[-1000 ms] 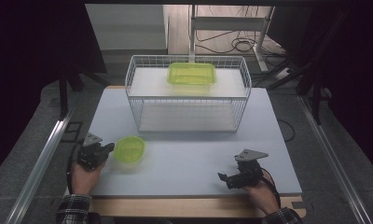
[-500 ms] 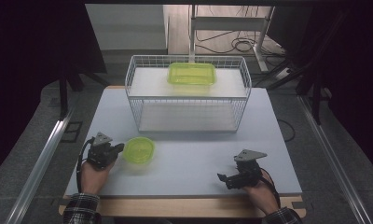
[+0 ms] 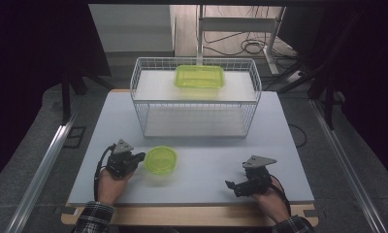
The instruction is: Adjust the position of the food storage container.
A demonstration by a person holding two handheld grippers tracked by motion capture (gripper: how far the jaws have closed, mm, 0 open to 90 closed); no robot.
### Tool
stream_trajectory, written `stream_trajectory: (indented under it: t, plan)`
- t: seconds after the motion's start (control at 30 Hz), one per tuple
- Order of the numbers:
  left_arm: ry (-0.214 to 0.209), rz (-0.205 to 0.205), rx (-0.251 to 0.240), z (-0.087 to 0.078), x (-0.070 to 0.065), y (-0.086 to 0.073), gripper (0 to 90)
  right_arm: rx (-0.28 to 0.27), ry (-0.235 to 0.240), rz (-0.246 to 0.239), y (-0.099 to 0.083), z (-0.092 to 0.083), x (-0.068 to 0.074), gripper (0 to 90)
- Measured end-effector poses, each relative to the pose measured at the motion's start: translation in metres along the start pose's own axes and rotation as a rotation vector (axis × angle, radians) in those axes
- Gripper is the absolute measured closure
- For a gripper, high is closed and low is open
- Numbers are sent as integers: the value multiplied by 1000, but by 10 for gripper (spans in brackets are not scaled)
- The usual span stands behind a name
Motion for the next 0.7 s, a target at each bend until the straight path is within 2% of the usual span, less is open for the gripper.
stream_trajectory:
  t: [0.4,0.7]
  plan:
    - [-64,55,27,21,-32,6,900,3,5,-5,0,1,1,34]
    - [-120,99,66,38,-55,7,900,6,9,-5,0,1,1,34]
Point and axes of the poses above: each handheld gripper's, and its own axes: z roughly forward along the jaws, y roughly out of its top, x roughly to its left, the point moved 6 cm from there along z, roughly forward along the jaws, and after that the axes turned 11 degrees about -y, right-handed, at the moved point
